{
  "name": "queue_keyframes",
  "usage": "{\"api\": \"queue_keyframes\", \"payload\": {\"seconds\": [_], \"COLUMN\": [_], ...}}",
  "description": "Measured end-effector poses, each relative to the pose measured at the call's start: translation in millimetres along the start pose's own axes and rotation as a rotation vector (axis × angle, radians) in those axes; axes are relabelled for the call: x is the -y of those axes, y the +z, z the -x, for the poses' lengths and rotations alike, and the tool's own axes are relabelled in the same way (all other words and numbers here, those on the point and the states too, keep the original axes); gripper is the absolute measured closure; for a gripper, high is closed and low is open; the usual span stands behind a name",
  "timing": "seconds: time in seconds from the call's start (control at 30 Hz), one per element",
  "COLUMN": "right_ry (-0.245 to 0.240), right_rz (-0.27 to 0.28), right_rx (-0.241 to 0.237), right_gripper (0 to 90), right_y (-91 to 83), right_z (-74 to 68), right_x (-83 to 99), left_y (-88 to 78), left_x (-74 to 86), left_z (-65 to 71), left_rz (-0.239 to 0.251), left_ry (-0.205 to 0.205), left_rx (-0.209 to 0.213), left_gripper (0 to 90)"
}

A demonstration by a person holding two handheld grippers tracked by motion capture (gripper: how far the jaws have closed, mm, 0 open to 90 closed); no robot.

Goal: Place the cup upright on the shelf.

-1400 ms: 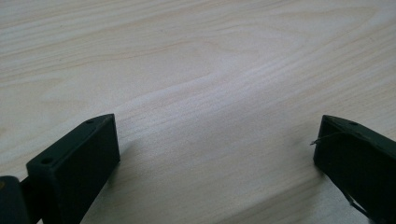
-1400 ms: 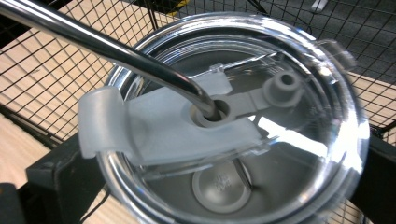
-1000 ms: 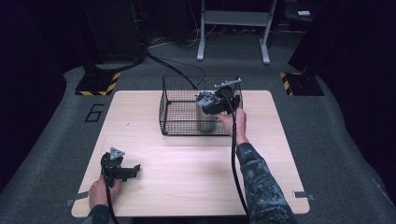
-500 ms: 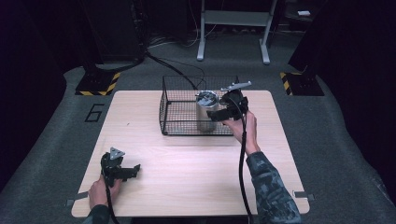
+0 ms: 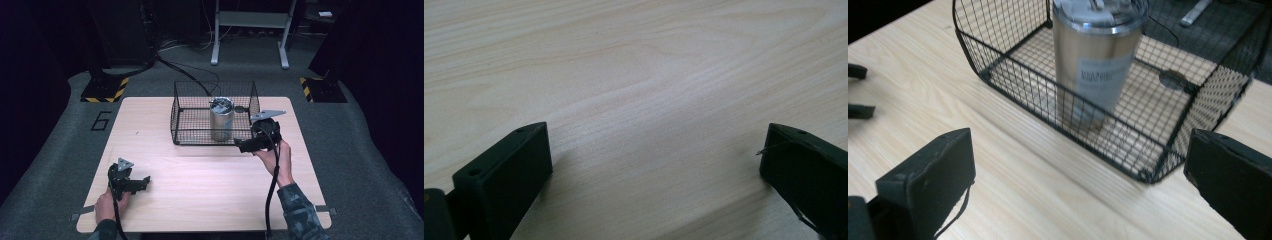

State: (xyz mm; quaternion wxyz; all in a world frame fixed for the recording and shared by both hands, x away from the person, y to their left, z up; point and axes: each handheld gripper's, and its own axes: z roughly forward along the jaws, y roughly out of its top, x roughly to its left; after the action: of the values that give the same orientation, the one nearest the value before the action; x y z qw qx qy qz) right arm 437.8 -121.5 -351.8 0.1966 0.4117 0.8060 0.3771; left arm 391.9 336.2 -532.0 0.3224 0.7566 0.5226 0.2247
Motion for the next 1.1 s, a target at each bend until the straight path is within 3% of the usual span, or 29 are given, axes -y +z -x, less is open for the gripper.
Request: {"api": "queue_keyframes", "payload": {"seconds": [0.07,0.53,0.57,0.8,1.07,1.1], "right_ry": [-0.006,0.059,0.080,0.106,0.114,0.132], "right_rz": [-0.003,-0.062,-0.068,-0.102,-0.102,-0.104], "right_rx": [-0.001,0.037,0.041,0.063,0.097,0.104], "right_gripper": [0.0,0.0,0.0,0.0,0.0,0.0], "right_y": [-0.8,-0.2,0.6,12.6,25.5,27.4], "right_z": [0.9,14.1,13.1,16.7,23.1,24.6], "right_x": [3.8,87.7,93.4,139.9,171.5,175.9], "left_y": [0.1,0.1,0.1,0.1,-0.1,-0.4], "left_x": [0.1,0.1,0.1,0.0,-0.1,-0.3], "left_z": [0.0,0.0,0.0,0.0,-0.3,-0.5], "left_rz": [0.001,0.001,0.002,0.001,-0.003,-0.008], "left_ry": [0.000,0.000,0.000,0.000,0.003,0.005], "left_rx": [0.000,0.000,-0.001,0.000,0.001,0.003], "left_gripper": [0.2,0.2,0.2,0.2,0.2,0.2]}}
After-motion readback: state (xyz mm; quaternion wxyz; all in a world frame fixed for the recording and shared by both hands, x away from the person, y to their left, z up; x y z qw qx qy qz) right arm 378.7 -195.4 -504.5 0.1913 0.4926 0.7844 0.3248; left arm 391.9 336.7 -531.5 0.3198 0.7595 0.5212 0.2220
